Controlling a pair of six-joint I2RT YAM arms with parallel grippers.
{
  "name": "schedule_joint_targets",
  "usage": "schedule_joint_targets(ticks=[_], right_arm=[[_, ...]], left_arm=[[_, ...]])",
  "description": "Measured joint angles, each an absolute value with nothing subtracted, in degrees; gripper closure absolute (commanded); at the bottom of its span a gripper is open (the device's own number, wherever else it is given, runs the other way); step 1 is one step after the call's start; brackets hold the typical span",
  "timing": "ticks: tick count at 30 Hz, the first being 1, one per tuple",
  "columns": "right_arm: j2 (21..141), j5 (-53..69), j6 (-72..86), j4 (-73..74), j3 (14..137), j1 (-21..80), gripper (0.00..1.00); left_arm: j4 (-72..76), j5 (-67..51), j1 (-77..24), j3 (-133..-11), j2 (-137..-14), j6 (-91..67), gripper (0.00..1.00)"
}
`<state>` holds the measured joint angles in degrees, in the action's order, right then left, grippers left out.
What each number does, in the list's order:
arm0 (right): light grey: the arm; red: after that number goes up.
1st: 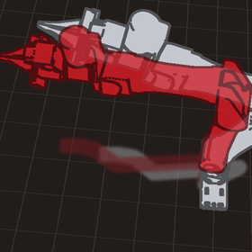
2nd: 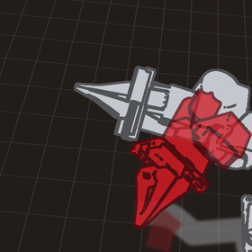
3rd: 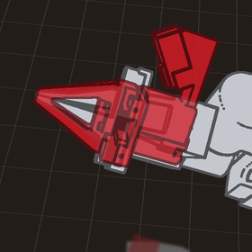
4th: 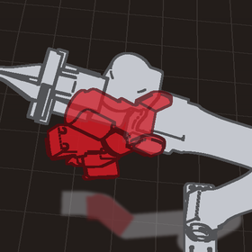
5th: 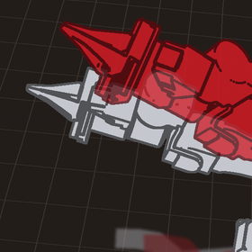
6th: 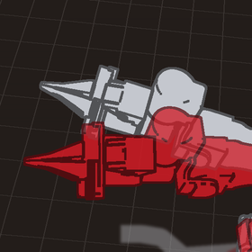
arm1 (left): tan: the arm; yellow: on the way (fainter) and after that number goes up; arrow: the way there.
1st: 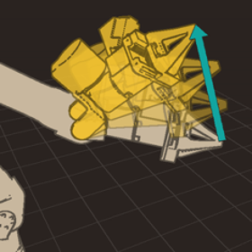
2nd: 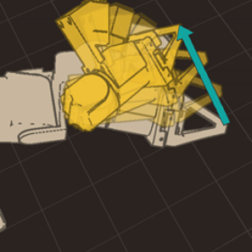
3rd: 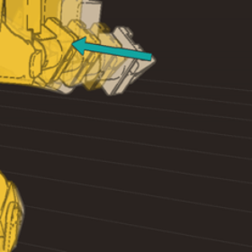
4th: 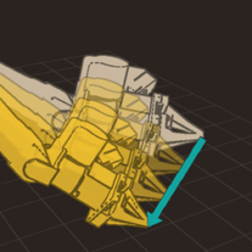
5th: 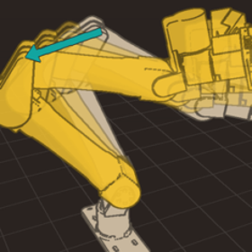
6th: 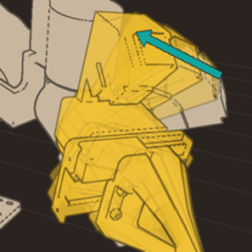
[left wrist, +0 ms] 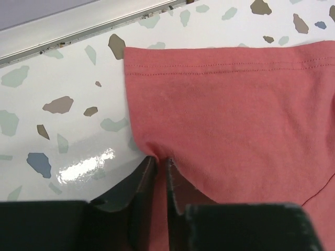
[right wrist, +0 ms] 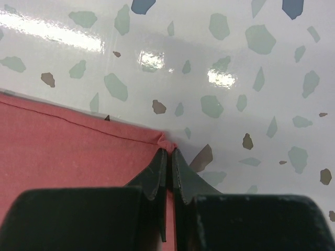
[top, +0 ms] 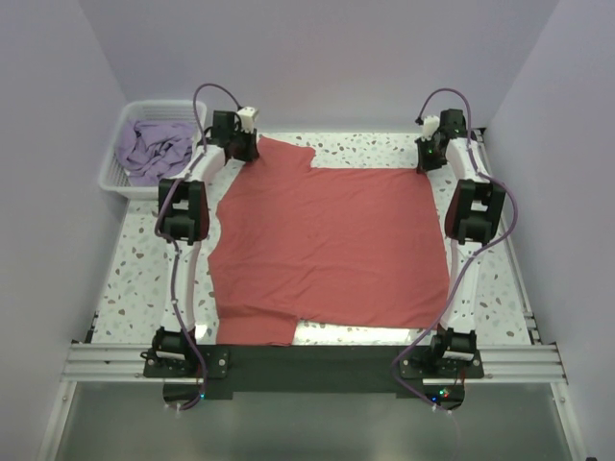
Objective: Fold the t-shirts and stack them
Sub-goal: Fold the tshirt
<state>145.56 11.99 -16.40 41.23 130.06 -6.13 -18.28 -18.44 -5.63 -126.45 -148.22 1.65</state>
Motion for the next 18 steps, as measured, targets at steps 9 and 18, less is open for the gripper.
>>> schedule_joint_targets(ticks=[9,18], right_arm=[[144.7,13.1,-15.8,41.1,128.8,-6.1,1.00],[144.2,13.1,-15.4,40.9,128.1,-6.1,1.00]], left_arm=[[-15.2,-19.1,-4.8,-127.2,-148.2,1.1,1.00],[-11.9,-21.6,-3.4,-126.2,-147.4,1.1,1.00]])
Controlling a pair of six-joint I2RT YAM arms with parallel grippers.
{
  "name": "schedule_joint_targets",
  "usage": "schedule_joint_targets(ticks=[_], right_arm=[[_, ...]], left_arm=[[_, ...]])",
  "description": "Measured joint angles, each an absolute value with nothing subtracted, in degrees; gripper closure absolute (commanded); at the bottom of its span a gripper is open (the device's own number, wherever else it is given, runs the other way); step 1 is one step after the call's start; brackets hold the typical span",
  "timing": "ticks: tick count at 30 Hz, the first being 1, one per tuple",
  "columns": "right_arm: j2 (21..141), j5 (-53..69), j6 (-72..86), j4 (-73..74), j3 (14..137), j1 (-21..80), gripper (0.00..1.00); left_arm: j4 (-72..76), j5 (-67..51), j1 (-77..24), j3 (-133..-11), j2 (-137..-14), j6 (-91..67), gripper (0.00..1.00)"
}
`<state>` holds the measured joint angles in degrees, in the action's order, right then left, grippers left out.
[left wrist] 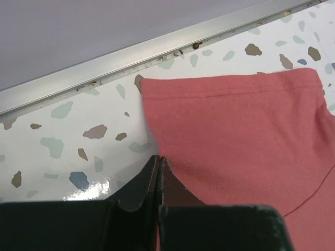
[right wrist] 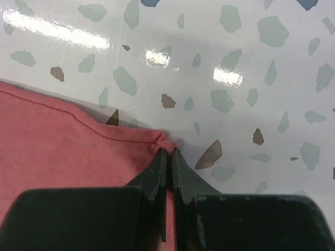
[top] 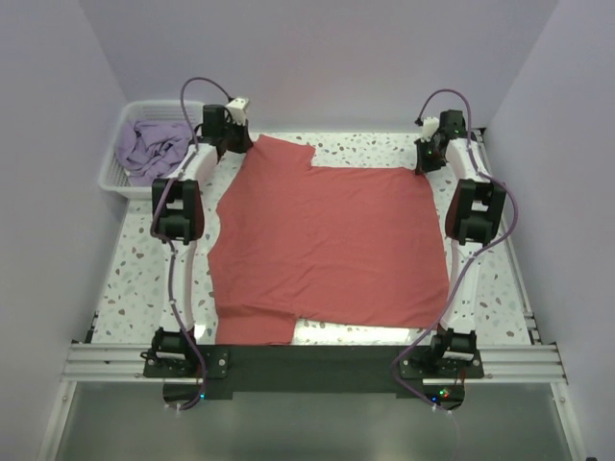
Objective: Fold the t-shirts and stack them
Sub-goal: Fold the tshirt
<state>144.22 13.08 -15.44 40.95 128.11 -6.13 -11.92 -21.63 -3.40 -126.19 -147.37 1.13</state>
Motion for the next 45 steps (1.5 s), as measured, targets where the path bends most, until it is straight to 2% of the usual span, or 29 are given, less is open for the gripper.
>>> schedule_joint_targets(ticks=[6,17,26,45], right_arm=[[143.2,13.4,-15.5,40.9,127.4,-6.2,1.00],[134.2,17.6,-17.2,41.1,122.1,-7.3,1.00],[129.1,19.7,-19.7,41.6,117.4,-8.6,1.00],[118.3,23.7,-27.5,44.1,103.2,-10.5,1.00]], left_arm=[[-10.0,-25.0,-2.7,-122.8,-143.8,1.1,1.00],[-6.4,-31.8,-1.5,-111.2,-130.3,4.3,1.00],[-5.5,-34.4,-0.8,-103.7,-124.8,7.3,1.00],[-7.0,-38.6,1.8,-76.9,-100.6,19.2,1.00]])
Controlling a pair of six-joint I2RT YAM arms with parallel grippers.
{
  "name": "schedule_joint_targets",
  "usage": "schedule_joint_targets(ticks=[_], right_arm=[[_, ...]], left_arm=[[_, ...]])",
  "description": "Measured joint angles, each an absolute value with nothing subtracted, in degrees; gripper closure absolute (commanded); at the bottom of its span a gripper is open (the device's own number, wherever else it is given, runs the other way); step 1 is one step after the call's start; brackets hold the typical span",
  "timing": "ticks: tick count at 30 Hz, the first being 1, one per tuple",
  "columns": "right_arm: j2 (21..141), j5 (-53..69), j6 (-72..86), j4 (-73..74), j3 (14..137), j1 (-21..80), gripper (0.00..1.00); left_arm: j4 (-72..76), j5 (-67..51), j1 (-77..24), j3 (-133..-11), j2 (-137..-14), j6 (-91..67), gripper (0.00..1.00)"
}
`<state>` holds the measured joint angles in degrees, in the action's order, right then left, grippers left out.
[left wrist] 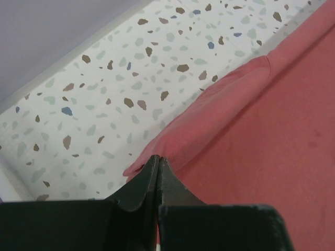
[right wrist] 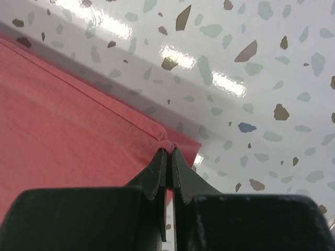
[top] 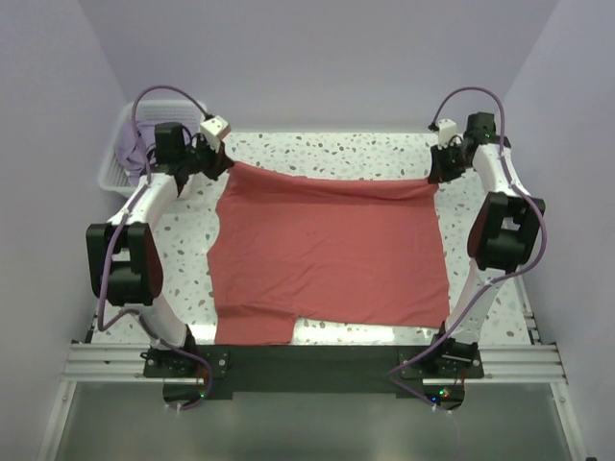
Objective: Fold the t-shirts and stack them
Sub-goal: Fold the tshirt
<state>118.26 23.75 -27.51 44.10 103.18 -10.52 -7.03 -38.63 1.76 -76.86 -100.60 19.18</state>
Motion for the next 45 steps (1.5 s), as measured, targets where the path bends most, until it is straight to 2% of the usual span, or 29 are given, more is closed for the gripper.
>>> schedule_joint_targets(ticks=[13,22,31,41,45], right_arm=[[113.6,23.7,-33.3,45.4,92.5,-10.7,1.00],[114.3,23.6,-34.6,45.2,91.2,-10.8,1.00],[115.2,23.3,-36.0,45.7,89.0,-10.8,1.00],[115.1,23.3,-38.6,47.6,91.3,-10.8,1.00],[115.1,22.9,-40.9,48.2,90.4,-10.8,1.00]], left_arm=[[-10.7,-38.1,1.8,-60.5,-88.9,24.9,1.00],[-11.7,-34.6,1.7,-50.7,-87.7,25.2,1.00],[-11.7,-30.7,1.4,-50.4,-93.2,25.7,1.00],[-13.9,-30.0,1.4,-59.1,-95.1,26.2,1.00],[-15.1,-30.2,1.4,-59.1,-95.1,27.3,1.00]])
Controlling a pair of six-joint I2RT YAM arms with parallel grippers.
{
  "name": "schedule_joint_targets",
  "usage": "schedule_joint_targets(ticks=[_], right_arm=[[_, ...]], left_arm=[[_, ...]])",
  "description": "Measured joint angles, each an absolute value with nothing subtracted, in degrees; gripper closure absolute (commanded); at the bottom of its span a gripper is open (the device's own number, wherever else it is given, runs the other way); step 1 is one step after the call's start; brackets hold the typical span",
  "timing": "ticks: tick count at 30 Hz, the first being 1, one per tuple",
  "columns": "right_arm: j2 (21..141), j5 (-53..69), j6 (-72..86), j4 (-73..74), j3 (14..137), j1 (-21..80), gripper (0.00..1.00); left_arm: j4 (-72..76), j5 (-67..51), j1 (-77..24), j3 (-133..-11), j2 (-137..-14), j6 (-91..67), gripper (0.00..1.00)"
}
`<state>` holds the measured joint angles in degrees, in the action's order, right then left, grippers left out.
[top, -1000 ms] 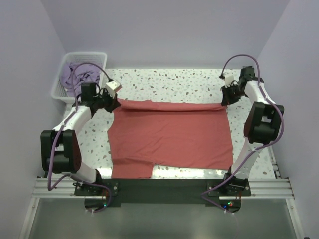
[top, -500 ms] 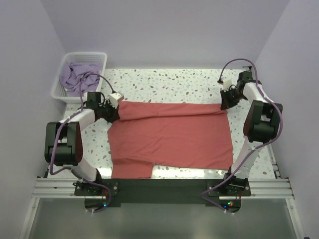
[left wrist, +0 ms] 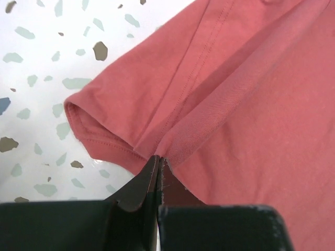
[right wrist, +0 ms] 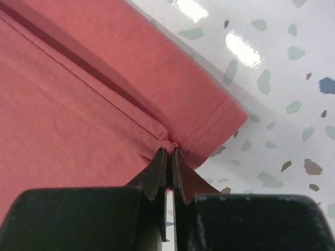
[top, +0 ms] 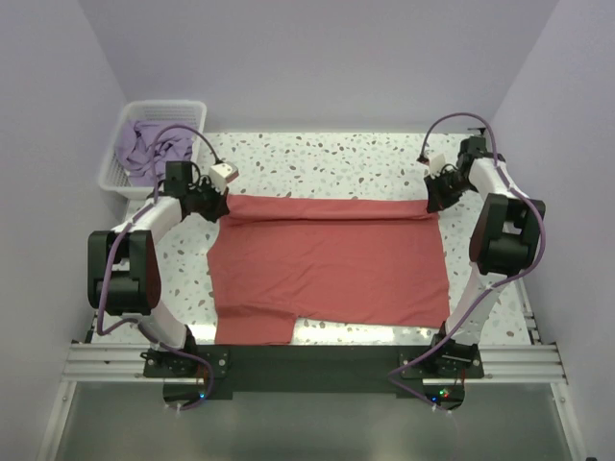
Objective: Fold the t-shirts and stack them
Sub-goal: Fold the tshirt
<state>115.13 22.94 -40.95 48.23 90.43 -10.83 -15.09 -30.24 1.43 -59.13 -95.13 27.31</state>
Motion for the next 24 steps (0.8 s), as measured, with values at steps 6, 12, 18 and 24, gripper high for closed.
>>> schedule_joint_targets(ticks=[6,12,18,24], right_arm=[[115.1,21.3,-43.4,48.6,86.7,-10.8,0.81],[115.1,18.8,-46.5,50.0,86.1,-11.0,0.46],[115.1,19.1,-47.5,55.2,89.8,-11.0,0.38],[115.1,20.4,-45.6,56.4,95.9,-10.5,0.56]], left_arm=[[-16.8,-30.2,0.9,-58.0,-96.7,29.8,0.86],[-22.9,-30.0,0.7,-58.6,-99.5,32.7,0.59],[-27.9,-31.6,0.8,-67.6,-99.8,31.9,0.51],[-28.9,-33.3,0.6,-79.2,-105.6,30.9,0.48]])
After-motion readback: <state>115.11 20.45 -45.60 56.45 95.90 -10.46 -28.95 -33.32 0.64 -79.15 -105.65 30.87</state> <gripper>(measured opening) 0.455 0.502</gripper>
